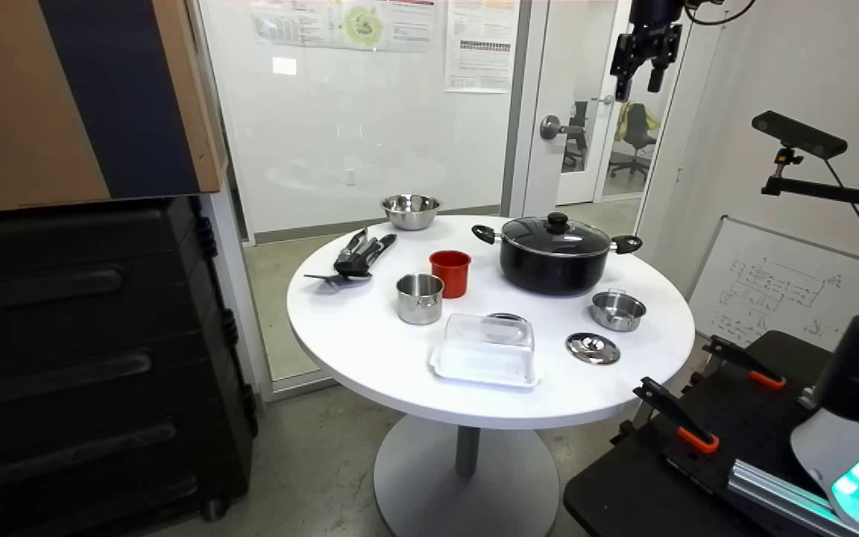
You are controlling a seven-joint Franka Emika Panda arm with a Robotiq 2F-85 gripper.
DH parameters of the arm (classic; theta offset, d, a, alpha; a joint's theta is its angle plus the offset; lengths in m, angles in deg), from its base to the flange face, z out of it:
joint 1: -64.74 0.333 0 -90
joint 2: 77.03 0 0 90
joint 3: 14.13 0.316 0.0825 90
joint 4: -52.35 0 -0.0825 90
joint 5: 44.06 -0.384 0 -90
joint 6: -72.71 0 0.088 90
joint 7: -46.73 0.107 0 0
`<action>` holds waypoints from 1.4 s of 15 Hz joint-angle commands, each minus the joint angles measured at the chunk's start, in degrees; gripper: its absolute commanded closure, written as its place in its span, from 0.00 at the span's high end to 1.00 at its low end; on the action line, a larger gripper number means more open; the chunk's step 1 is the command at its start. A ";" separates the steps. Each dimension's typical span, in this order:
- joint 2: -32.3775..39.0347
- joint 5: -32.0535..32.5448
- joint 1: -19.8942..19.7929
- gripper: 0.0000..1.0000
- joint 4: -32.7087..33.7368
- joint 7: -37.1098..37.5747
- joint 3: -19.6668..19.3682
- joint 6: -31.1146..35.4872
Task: Pick up the silver lid on the left and place it on the silver pot on the left
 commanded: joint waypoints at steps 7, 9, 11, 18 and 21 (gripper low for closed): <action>8.74 1.08 5.52 1.00 -7.92 12.55 7.47 12.12; 11.05 2.39 6.40 1.00 -9.57 17.15 9.21 16.52; 12.77 3.98 7.37 1.00 -10.94 19.84 10.57 19.48; 13.84 3.79 8.71 1.00 -10.69 17.90 10.94 18.23; 14.06 3.49 8.74 1.00 -11.05 18.53 10.98 18.70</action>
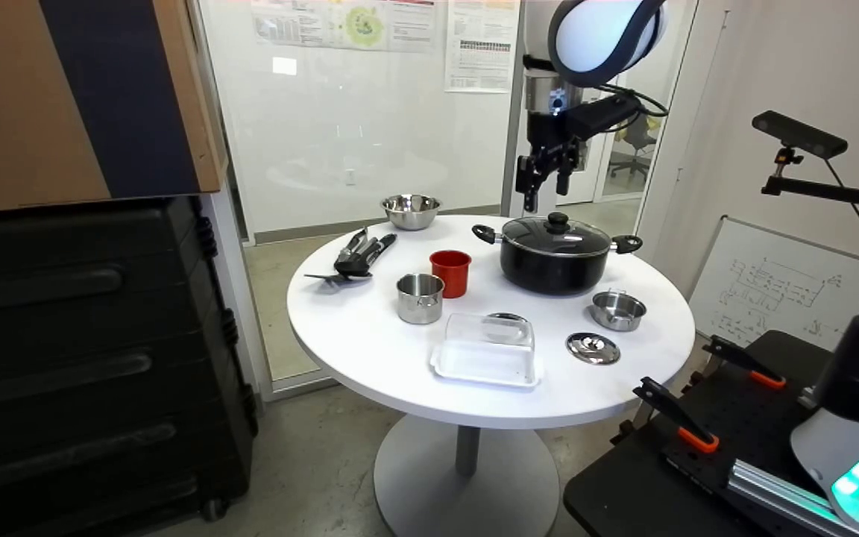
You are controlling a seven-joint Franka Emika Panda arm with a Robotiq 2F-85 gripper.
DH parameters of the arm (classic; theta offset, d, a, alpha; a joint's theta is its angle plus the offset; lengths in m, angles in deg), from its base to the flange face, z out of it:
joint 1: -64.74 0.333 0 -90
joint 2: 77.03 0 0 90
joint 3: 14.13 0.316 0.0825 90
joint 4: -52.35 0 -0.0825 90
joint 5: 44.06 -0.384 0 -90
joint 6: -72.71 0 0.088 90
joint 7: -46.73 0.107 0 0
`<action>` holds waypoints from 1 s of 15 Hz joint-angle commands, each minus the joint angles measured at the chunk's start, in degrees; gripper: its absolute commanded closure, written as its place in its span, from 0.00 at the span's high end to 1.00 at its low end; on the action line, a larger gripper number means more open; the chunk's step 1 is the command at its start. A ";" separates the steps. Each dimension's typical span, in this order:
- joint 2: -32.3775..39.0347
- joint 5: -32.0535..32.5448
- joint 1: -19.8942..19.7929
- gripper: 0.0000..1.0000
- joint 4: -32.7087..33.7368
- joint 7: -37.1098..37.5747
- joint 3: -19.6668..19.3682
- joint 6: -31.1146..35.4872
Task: Pick up the silver lid on the left and place it on the silver pot on the left
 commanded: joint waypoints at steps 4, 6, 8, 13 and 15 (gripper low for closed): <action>2.61 -9.59 1.15 1.00 -3.69 0.97 -0.28 7.47; 4.14 -15.82 1.65 1.00 -5.92 0.19 -0.09 12.56; 6.01 -19.89 2.26 1.00 -7.86 -0.18 0.34 17.47; 10.66 -26.23 3.24 1.00 -10.36 -0.69 1.58 24.59; 12.38 -26.86 3.31 1.00 -10.45 -0.61 1.76 26.45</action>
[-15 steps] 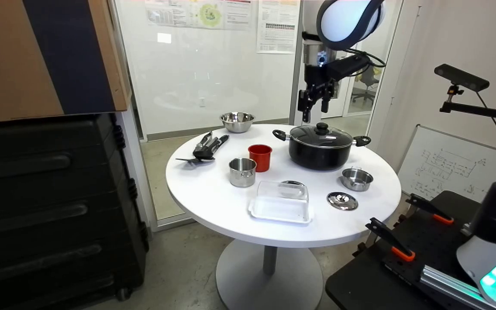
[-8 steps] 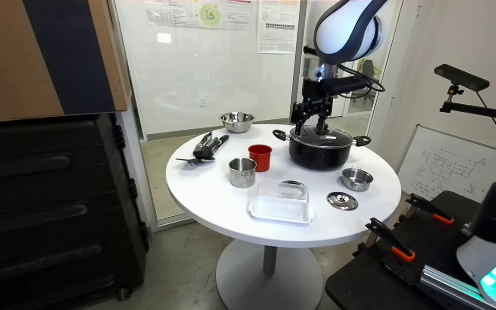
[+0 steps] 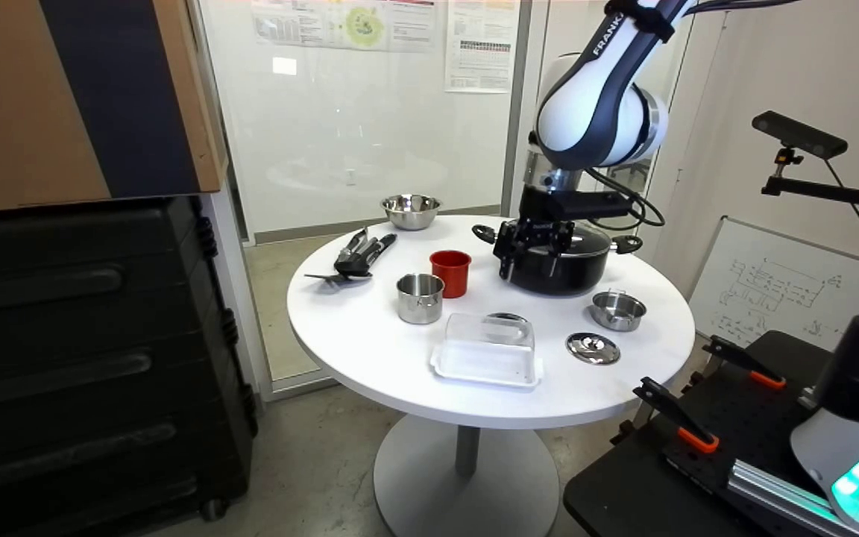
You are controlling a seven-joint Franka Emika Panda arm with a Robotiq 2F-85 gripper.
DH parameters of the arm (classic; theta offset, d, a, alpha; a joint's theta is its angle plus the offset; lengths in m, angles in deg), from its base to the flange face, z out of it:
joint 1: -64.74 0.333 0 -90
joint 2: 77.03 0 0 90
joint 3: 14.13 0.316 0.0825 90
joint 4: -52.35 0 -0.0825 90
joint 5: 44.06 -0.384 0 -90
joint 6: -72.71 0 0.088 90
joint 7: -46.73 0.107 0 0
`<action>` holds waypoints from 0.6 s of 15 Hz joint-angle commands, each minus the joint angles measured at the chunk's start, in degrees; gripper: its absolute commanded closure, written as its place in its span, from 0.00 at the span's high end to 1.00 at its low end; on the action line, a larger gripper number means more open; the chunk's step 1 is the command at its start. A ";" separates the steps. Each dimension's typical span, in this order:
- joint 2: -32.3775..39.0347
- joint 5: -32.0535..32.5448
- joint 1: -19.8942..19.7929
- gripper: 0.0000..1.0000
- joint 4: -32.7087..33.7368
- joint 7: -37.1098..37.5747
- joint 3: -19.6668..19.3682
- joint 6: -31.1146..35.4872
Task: Pick up the silver lid on the left and place it on the silver pot on the left
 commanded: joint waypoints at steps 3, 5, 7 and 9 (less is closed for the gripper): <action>4.70 -2.51 0.15 1.00 0.33 -0.58 0.22 4.68; 6.46 -2.37 0.01 1.00 1.04 -0.71 0.21 4.55; 8.20 -1.64 0.24 1.00 1.99 -0.28 -0.07 4.10; 9.78 -1.10 0.49 1.00 2.97 0.27 -0.52 4.05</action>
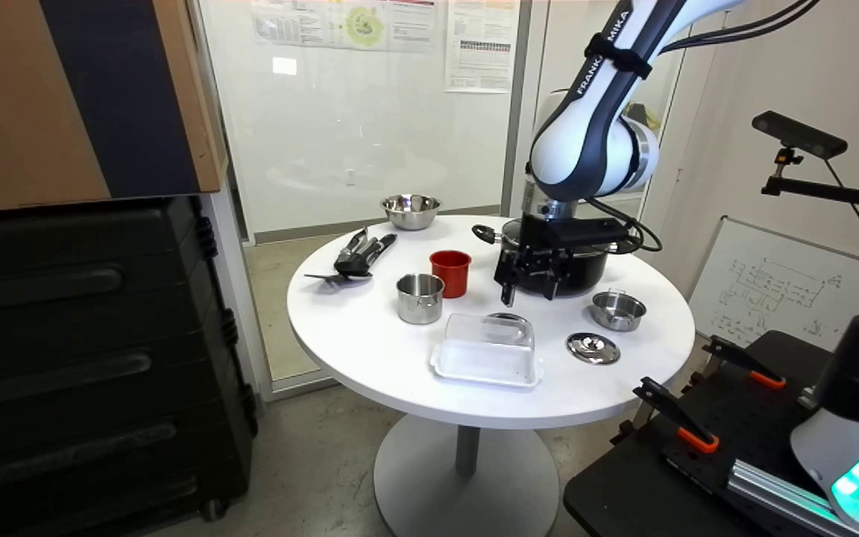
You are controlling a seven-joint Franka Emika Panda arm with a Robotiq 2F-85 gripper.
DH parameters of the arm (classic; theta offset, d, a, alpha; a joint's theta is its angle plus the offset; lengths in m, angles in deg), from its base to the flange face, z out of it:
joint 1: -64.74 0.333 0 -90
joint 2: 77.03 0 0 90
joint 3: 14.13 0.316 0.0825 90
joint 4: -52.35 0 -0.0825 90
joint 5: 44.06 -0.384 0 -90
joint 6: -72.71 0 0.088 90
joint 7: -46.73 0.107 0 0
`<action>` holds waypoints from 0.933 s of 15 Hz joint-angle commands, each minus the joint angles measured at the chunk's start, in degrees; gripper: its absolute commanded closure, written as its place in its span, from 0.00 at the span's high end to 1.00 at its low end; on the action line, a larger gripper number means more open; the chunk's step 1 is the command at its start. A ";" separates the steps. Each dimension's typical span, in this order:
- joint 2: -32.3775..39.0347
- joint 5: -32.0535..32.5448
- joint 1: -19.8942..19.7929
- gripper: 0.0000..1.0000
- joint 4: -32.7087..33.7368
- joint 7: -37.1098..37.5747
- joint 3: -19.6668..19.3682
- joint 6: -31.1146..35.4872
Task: Pick up the silver lid on the left and place it on the silver pot on the left
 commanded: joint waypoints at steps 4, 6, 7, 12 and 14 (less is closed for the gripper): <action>5.52 -0.01 0.79 1.00 4.39 1.17 -1.61 1.08; 6.55 0.06 1.17 0.99 5.36 1.71 -1.92 1.14; 7.23 0.00 1.37 0.99 5.80 1.86 -1.89 1.29; 9.98 0.21 2.54 0.96 7.84 3.45 -2.37 1.62; 10.87 0.50 3.31 0.95 8.62 4.44 -3.04 1.80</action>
